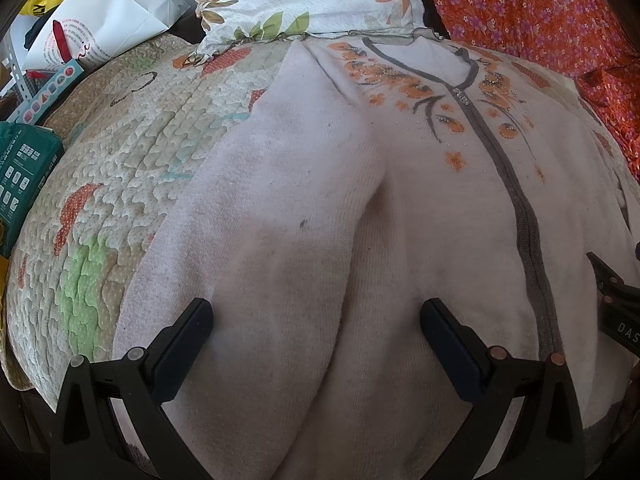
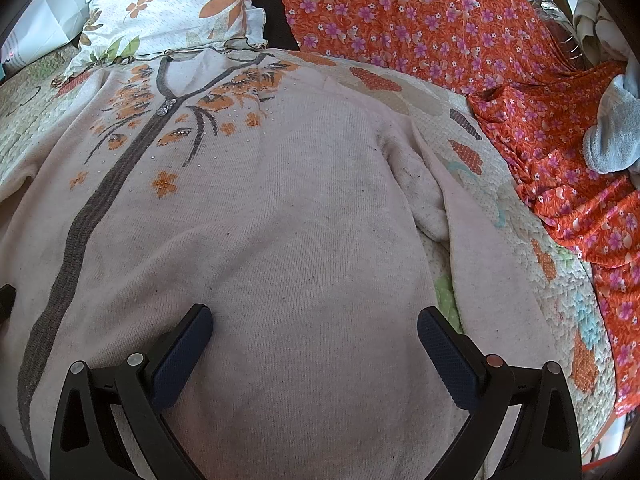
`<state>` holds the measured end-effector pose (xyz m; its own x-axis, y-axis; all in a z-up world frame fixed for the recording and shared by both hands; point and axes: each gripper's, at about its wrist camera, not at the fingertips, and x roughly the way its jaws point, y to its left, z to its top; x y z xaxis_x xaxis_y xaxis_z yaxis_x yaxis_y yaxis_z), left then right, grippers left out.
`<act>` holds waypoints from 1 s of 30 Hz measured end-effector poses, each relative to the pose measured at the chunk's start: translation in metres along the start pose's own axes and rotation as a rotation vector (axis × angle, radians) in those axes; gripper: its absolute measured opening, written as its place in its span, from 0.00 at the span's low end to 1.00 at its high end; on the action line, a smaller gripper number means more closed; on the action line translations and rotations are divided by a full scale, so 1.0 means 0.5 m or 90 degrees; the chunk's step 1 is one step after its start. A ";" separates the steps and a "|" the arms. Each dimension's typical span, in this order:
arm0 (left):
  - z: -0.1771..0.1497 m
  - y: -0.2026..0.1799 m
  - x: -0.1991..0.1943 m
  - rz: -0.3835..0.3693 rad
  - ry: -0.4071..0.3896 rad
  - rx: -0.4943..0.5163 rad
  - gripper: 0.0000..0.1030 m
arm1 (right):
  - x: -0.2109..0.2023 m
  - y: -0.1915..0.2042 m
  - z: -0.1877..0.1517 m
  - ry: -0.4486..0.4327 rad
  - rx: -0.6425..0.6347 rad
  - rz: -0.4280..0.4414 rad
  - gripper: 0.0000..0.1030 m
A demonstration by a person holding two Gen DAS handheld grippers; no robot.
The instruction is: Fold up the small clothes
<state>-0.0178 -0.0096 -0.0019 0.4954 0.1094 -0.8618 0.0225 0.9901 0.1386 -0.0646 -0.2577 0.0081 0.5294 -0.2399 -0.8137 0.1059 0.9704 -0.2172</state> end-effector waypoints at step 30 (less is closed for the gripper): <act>-0.022 0.169 -0.021 -0.034 0.073 -0.091 0.91 | 0.001 0.002 -0.004 -0.008 0.003 0.003 1.00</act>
<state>-0.0305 0.0738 0.0136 0.3936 0.0575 -0.9175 -0.0812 0.9963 0.0276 -0.0657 -0.2569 0.0065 0.5405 -0.2352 -0.8078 0.1078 0.9716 -0.2108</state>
